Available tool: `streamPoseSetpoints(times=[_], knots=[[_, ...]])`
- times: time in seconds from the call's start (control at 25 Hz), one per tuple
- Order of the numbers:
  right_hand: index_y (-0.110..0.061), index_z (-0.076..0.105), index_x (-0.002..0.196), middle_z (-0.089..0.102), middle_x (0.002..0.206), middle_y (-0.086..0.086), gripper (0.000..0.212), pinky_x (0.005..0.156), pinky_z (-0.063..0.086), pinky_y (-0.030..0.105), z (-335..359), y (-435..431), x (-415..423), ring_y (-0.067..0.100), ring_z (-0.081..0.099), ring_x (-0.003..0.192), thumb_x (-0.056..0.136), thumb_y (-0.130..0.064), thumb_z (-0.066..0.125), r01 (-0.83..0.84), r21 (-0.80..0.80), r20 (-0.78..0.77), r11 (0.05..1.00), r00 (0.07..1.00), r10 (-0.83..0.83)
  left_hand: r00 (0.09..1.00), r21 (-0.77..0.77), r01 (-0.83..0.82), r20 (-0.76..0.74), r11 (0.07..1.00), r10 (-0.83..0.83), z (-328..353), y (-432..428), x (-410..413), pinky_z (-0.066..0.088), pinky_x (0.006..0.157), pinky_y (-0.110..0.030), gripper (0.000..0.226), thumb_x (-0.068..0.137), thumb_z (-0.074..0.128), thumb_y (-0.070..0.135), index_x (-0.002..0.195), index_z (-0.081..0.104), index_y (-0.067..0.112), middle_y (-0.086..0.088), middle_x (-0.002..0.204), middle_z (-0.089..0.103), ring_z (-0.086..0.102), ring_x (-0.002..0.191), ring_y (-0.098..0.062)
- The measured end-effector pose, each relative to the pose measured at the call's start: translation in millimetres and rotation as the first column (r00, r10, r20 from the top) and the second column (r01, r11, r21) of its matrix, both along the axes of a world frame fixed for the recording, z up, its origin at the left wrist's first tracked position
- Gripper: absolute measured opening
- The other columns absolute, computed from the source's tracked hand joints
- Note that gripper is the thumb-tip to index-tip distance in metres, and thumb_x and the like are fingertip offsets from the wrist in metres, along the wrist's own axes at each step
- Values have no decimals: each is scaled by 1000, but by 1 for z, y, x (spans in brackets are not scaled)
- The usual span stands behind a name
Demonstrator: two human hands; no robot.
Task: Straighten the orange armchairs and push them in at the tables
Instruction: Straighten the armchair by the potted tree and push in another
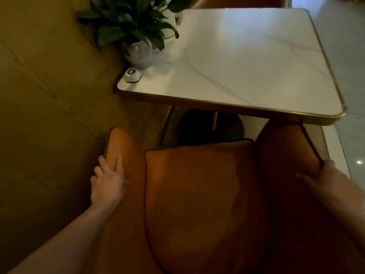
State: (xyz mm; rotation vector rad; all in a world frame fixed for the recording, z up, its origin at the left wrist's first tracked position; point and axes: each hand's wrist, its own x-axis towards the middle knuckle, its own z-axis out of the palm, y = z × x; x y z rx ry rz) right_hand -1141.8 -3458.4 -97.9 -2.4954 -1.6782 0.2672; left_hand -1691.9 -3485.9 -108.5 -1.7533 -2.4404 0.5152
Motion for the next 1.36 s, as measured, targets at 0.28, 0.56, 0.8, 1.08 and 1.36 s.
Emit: streamPoseSetpoints(times=[0.28,0.56,0.8,1.08,1.36], knots=[[-20,37,88,53,62,7,55,51,49,40,5,-14,1,26,53,51,75,-59,74,130,3,-9,992,992,-130,996,5,87,-1,996,-87,-7,38,0,47,94,-45,89,93,60,49,160,8,22,-34,154,10,37,125,-42],[-20,32,88,58,78,8,61,45,35,32,-10,-14,-12,24,47,52,76,-70,65,234,-12,74,972,970,-232,984,29,171,36,985,-172,-5,88,-8,46,95,-49,88,93,62,47,159,10,22,-34,155,10,37,125,-44],[-16,36,104,61,105,16,60,57,40,39,-6,-12,-26,38,62,82,80,-63,66,278,-32,97,960,957,-274,979,33,203,-12,979,-202,-8,88,-14,48,86,-51,101,83,67,58,159,16,17,-39,153,12,40,117,-48],[-17,35,107,60,97,12,62,57,39,38,-8,-11,-24,34,59,75,80,-64,65,259,-42,95,965,963,-254,983,-30,179,-27,983,-180,-13,91,-13,47,90,-48,105,86,62,57,159,-2,17,-40,153,0,35,122,-46],[-15,38,107,60,96,11,64,55,38,36,-11,-6,-40,31,56,71,79,-66,64,305,-31,84,952,950,-302,962,-50,250,-102,967,-254,-11,134,-23,47,93,-44,101,90,55,60,158,-7,17,-39,154,2,37,124,-44]])
